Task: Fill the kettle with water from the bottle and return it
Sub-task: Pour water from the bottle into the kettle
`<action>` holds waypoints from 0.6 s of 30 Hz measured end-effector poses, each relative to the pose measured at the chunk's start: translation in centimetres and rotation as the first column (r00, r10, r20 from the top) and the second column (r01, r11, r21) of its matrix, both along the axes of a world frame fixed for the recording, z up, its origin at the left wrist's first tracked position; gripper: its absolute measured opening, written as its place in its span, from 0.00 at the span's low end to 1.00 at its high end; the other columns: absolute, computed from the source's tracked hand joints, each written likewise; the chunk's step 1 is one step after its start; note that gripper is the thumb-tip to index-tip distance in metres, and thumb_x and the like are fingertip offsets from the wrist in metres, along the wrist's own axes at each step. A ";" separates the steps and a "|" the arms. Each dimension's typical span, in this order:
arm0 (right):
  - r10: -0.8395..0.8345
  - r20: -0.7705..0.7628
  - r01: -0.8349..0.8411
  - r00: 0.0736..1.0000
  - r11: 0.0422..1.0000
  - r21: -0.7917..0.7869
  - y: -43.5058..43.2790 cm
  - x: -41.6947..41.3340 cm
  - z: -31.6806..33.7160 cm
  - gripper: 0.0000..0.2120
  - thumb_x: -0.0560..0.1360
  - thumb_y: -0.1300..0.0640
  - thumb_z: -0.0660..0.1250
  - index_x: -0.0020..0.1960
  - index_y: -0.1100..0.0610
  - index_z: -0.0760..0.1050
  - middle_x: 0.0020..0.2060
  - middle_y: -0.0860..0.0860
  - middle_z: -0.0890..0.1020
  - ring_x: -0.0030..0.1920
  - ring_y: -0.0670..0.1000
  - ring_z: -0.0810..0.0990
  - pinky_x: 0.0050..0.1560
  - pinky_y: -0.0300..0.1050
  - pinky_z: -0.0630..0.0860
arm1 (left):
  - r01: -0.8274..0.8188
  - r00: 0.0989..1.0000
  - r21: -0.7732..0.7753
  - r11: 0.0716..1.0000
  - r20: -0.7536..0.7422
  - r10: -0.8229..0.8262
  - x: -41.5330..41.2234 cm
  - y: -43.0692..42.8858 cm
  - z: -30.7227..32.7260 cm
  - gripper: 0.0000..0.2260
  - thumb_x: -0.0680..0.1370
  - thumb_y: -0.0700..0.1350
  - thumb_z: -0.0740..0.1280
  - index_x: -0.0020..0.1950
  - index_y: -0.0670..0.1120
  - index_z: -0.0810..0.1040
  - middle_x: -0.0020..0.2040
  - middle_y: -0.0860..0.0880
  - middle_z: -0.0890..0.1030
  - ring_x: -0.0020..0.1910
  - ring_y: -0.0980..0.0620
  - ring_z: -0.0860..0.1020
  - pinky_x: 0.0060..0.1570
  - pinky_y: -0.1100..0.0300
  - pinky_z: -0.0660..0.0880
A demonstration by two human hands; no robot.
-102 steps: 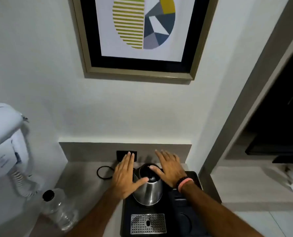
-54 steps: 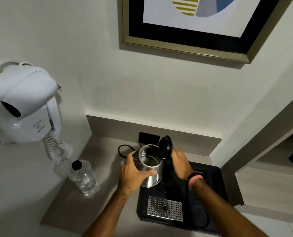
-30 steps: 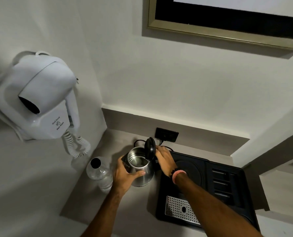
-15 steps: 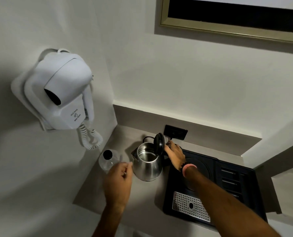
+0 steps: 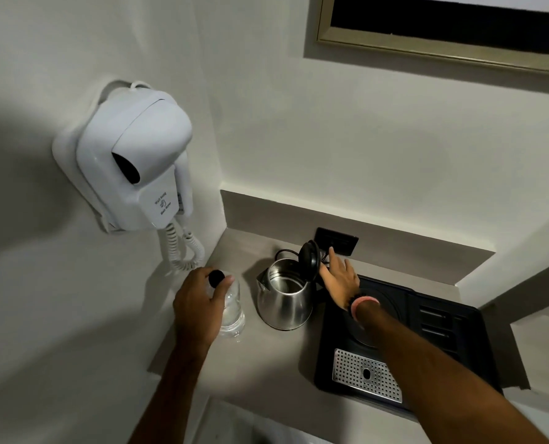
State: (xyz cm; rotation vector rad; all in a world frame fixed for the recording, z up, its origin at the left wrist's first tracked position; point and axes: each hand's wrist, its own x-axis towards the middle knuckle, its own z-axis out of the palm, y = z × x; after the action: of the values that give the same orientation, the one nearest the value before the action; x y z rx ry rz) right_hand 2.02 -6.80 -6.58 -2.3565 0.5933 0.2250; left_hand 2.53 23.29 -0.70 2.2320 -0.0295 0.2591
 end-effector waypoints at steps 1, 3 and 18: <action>0.001 -0.005 -0.001 1.000 1.000 -0.022 0.0 0.0 0.0 0.33 0.82 0.39 0.51 0.81 0.49 0.43 0.81 0.54 0.53 0.81 0.58 0.45 0.77 0.62 0.46 | -0.018 1.000 -0.032 0.999 -0.018 0.017 0.0 0.1 0.0 0.12 0.74 0.55 0.75 0.50 0.49 0.81 0.46 0.55 0.82 0.49 0.52 0.79 0.50 0.59 0.70; 0.006 -0.017 -0.007 1.000 0.998 -0.062 -0.1 0.1 0.0 0.33 0.82 0.39 0.50 0.81 0.48 0.42 0.81 0.55 0.50 0.81 0.58 0.44 0.78 0.62 0.45 | -0.050 0.998 -0.086 0.995 -0.035 0.048 0.2 0.0 -0.1 0.15 0.69 0.58 0.77 0.48 0.52 0.79 0.44 0.60 0.80 0.47 0.55 0.78 0.49 0.58 0.71; 0.170 0.052 -0.135 0.984 0.904 -0.405 -1.1 0.3 0.1 0.37 0.79 0.35 0.48 0.80 0.47 0.36 0.80 0.61 0.37 0.79 0.63 0.35 0.76 0.68 0.38 | -0.045 0.926 0.004 0.999 0.375 0.040 -3.3 -3.3 -2.2 0.14 0.76 0.54 0.73 0.54 0.45 0.83 0.50 0.48 0.76 0.52 0.53 0.73 0.56 0.64 0.70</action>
State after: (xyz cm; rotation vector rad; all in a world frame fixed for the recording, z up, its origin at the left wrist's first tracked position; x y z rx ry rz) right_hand 2.36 -7.92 -6.45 -2.7996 0.4432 0.0727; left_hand -0.78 19.99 -2.94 2.1665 -0.1894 0.7101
